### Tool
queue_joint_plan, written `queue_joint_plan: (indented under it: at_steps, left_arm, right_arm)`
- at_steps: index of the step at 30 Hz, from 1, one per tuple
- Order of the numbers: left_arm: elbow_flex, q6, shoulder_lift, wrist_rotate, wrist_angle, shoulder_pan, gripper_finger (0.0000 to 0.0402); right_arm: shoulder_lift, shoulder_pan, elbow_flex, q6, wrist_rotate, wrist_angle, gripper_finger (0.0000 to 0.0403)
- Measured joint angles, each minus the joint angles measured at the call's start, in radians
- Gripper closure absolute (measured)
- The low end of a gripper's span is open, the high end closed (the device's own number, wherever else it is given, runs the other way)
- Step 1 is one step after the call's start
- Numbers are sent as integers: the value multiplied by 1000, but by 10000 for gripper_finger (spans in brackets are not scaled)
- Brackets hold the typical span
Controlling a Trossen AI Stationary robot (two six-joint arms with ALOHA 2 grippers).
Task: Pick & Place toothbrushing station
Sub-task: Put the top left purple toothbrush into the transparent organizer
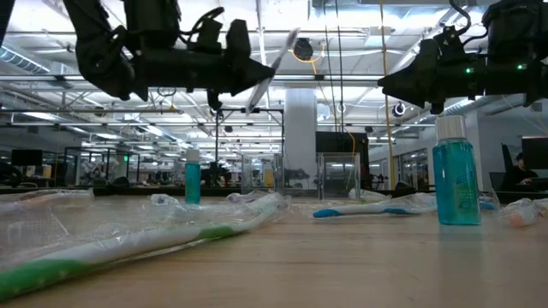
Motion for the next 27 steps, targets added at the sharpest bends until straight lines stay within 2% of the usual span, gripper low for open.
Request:
queue_joint_plan:
  at_steps: [8, 17, 23, 27]
  left_arm:
    - [21, -73, 125, -124, 4, -2, 392]
    - [24, -36, 262, -124, 206, -10, 391]
    - [34, -33, 310, -124, 204, -11, 392]
    - [40, -23, 323, -124, 196, -15, 377]
  right_arm:
    - [0, 0, 0, 0, 0, -8, 243]
    - [0, 1, 0, 33, -2, -9, 243]
    - [0, 1, 0, 30, -1, -7, 243]
    - [0, 1, 0, 27, 0, -6, 243]
